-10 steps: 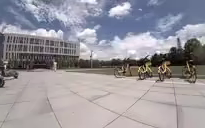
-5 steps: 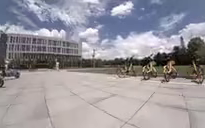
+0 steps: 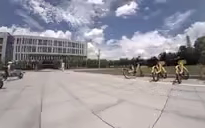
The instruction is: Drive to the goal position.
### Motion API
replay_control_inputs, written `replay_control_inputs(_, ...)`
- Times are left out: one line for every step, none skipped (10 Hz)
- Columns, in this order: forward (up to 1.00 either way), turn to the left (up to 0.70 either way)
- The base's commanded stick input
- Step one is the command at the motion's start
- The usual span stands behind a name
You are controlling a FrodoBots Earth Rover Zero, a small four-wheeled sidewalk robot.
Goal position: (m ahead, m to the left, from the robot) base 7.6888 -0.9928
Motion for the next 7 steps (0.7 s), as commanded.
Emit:
replay_control_inputs(0.70, 0.00)
replay_control_inputs(0.70, 0.00)
replay_control_inputs(0.70, 0.00)
replay_control_inputs(0.70, 0.00)
replay_control_inputs(0.70, 0.00)
replay_control_inputs(0.70, 0.00)
replay_control_inputs(0.70, 0.00)
